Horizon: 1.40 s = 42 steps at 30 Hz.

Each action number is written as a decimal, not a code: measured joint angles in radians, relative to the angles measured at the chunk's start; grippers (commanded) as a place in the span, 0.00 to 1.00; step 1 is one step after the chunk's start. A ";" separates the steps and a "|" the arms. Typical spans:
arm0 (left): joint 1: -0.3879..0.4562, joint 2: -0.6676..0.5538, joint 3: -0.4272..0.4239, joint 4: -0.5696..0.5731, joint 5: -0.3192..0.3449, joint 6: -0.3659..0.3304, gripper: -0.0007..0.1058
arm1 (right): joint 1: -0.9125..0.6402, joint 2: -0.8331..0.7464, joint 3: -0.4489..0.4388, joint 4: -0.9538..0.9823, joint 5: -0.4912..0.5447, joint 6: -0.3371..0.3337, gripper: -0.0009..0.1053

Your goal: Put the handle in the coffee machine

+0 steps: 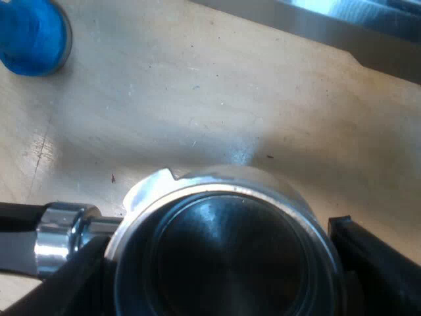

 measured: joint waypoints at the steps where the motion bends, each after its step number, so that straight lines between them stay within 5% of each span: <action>1: 0.000 0.012 0.000 -0.002 0.000 0.000 0.70 | 0.000 0.000 0.000 0.000 0.000 0.000 0.01; 28: 0.000 0.072 0.000 -0.079 0.025 0.000 0.70 | 0.000 0.000 0.000 0.000 0.005 0.004 0.01; 42: -0.001 0.072 0.000 -0.079 0.049 0.000 0.23 | -0.004 -0.001 0.000 -0.002 0.029 0.032 0.01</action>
